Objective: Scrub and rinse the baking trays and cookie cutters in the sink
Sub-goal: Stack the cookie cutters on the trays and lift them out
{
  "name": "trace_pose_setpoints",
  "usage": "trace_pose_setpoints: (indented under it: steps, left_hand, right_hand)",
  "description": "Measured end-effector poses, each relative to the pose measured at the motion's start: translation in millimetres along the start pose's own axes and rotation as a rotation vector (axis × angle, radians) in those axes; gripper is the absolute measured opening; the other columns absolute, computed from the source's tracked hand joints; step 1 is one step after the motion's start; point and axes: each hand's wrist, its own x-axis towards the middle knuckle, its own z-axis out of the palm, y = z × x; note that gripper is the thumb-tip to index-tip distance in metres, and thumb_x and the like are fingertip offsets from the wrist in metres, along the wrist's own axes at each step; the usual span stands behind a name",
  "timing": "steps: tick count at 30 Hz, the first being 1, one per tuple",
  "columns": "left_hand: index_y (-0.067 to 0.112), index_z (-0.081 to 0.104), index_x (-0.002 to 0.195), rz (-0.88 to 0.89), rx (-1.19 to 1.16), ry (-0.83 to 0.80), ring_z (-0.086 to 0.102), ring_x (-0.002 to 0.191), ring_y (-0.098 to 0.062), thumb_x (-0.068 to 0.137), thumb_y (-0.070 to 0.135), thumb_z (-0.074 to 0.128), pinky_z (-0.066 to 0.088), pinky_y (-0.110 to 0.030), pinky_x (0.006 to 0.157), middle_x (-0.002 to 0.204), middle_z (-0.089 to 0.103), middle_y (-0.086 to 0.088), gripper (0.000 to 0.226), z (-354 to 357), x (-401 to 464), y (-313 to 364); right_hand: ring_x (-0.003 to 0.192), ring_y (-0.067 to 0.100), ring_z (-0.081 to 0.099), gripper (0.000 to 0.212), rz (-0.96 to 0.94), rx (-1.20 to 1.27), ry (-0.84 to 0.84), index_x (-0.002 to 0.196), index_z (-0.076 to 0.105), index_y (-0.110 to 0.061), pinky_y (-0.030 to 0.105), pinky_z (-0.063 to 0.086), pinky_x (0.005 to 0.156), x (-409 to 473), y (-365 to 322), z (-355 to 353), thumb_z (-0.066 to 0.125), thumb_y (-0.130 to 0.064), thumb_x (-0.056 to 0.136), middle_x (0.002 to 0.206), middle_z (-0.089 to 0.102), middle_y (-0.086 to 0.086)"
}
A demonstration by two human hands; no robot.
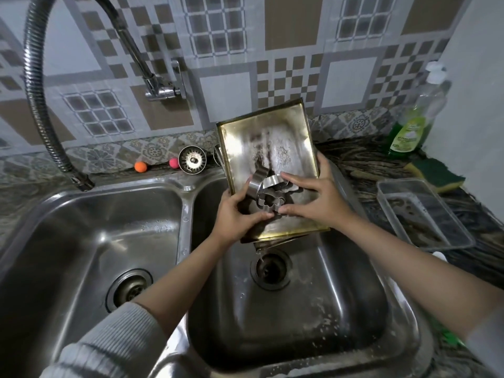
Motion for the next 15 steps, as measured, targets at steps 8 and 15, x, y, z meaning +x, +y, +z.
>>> trace_pose_setpoints:
  steps: [8, 15]
  left_hand:
    - [0.014, 0.064, 0.118, 0.102, -0.031, 0.064, 0.056, 0.111, -0.018, 0.053, 0.064, 0.08, 0.046, -0.047, 0.099, 0.112, 0.059, -0.008, 0.084, -11.3, 24.1, 27.6]
    - [0.014, 0.064, 0.118, 0.2, -0.054, 0.083, 0.054, 0.114, -0.021, 0.057, 0.059, 0.082, 0.044, -0.048, 0.101, 0.113, 0.06, -0.007, 0.078, -16.0, 39.1, 48.1]
  right_hand:
    - [0.146, 0.017, -0.004, 0.065, -0.167, -0.087, 0.1, 0.116, 0.058, -0.048, 0.037, 0.006, 0.114, 15.2, -21.4, -20.4, 0.082, -0.049, 0.056, 0.158, -0.003, 0.004]
    - [0.146, 0.025, 0.003, 0.065, -0.289, -0.163, 0.196, 0.118, 0.061, -0.043, 0.053, 0.014, 0.117, 27.2, -29.8, -33.6, 0.084, -0.049, 0.058, 0.157, 0.005, 0.01]
